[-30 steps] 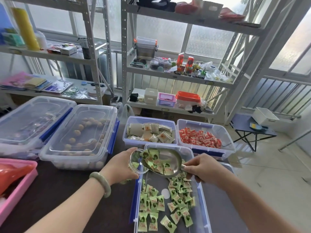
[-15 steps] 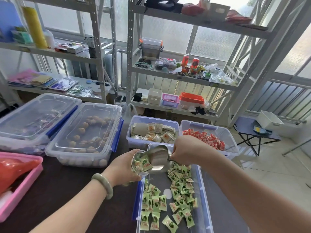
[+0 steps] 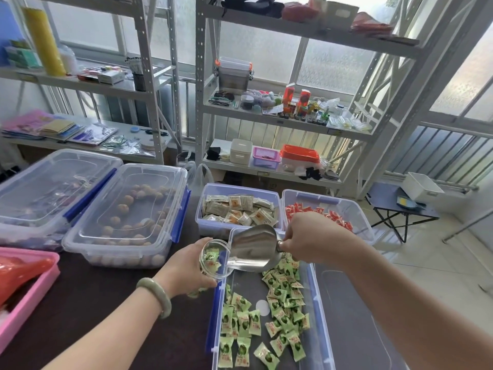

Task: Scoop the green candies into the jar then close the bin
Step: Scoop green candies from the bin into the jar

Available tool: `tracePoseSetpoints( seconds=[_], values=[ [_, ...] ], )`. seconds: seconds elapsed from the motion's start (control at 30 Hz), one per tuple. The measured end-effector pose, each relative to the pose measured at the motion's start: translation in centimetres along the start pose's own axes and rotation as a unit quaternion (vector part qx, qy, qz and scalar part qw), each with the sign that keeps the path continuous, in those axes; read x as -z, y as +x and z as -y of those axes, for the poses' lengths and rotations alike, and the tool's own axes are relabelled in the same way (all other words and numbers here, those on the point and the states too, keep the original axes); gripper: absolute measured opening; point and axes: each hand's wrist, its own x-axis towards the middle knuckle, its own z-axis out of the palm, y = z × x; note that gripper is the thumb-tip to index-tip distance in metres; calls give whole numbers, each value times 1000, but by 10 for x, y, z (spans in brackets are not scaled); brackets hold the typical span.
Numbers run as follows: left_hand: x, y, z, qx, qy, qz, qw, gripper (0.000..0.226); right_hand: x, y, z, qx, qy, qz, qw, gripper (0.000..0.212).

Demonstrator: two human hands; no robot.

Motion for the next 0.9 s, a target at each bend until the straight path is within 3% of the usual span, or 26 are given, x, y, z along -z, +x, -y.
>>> tracePoseSetpoints(
  seconds=[0.23,0.4,0.57,0.9],
  values=[
    [1,5,1,-8,14,1,1000,90,-31,5,-55,-102,112,1,988,29],
    [1,6,-2,-22,24,6,999,87,-85,10,-85,-157,110,42,980,23],
    [-3,9,-5,-23,28,13,999,86,-110,3,-83,-161,122,75,977,34],
    [-8,19,0,-6,33,20,999,91,-147,39,-55,-164,170,97,967,33]
  ],
)
